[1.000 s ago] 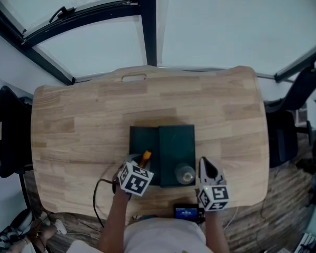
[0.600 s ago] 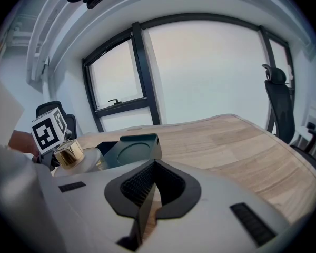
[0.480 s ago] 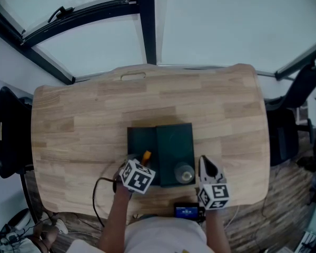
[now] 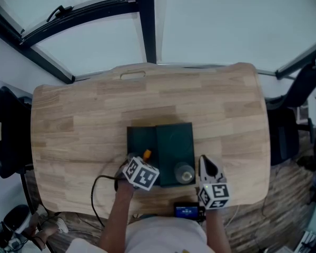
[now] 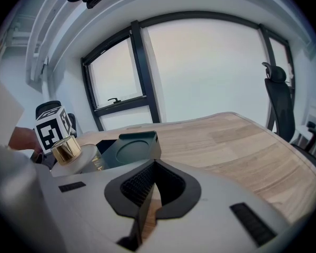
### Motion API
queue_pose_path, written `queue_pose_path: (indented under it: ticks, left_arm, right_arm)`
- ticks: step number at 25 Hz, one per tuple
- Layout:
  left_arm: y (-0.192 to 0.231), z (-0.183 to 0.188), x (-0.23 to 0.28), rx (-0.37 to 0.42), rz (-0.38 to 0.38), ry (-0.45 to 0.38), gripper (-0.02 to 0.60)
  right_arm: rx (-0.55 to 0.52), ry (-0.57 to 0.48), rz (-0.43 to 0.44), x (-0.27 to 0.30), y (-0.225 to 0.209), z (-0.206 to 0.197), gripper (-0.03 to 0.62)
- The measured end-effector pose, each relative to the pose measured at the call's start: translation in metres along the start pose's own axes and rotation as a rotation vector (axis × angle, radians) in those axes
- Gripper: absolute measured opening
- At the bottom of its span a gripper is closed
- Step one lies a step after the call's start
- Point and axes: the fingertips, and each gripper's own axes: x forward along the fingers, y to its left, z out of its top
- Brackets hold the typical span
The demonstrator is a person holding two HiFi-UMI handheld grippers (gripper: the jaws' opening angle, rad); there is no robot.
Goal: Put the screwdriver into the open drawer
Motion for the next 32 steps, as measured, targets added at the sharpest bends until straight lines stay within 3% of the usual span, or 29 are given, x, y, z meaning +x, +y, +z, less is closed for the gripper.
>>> queue_pose_path:
  ticks: [22,32]
  left_arm:
    - [-0.0045,-0.0002,0.0013,0.029,-0.016,-0.001,0.110]
    - [-0.0037,0.0056,-0.0054,-0.014,-0.050,-0.058,0.110]
  right_arm:
    - [0.014,0.000,-0.004,-0.0011,-0.0023,-0.0043,-0.003]
    - [0.012,-0.007,-0.004,-0.0033,-0.0021,-0.0011,-0.003]
